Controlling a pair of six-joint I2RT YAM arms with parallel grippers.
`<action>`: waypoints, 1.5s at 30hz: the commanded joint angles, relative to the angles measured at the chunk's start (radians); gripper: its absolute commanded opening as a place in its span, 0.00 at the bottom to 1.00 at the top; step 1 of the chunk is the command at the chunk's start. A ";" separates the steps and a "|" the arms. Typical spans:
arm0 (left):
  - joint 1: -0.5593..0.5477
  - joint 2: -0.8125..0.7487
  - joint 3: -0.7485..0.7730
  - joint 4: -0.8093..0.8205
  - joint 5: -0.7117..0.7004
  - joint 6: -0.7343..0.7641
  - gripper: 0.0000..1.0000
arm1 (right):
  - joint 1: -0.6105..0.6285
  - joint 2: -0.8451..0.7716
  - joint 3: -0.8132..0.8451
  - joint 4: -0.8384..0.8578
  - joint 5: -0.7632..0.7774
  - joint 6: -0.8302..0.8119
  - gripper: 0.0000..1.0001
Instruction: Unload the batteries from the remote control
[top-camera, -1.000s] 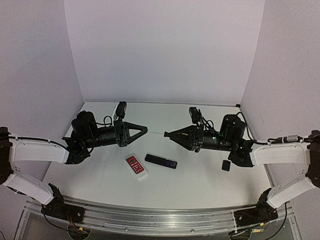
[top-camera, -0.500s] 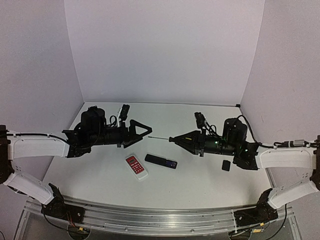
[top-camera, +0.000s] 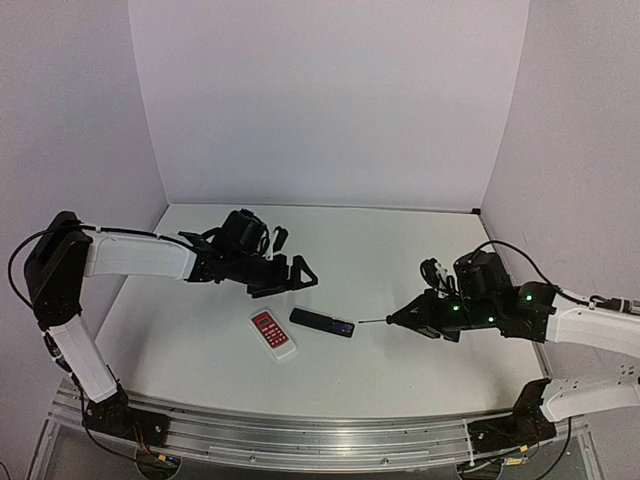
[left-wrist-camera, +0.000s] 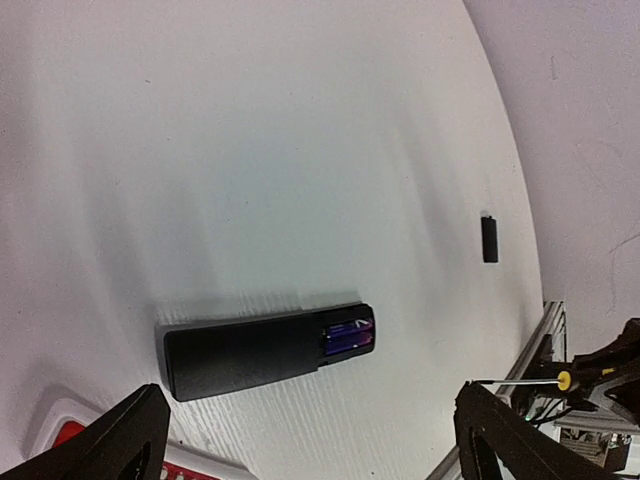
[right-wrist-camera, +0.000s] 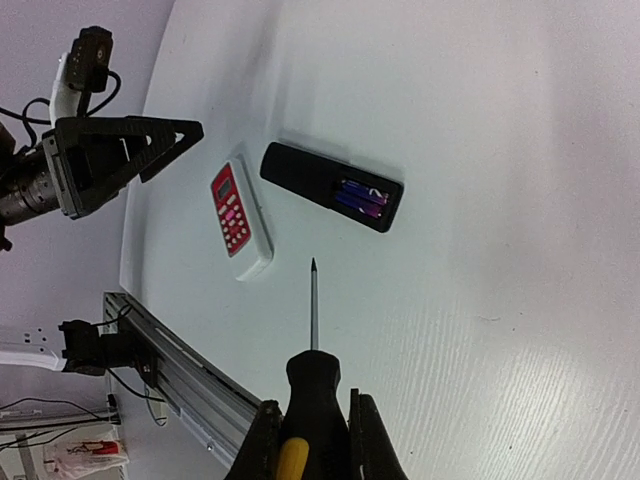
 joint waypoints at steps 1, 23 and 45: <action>0.009 0.086 0.098 -0.104 0.046 0.089 1.00 | 0.003 0.024 0.060 -0.053 0.043 -0.027 0.00; 0.005 0.251 0.152 -0.133 0.129 0.106 0.92 | 0.003 0.056 0.070 -0.053 0.098 -0.067 0.00; -0.045 0.326 0.183 -0.233 -0.102 0.095 0.70 | 0.003 0.104 0.095 -0.053 0.098 -0.086 0.00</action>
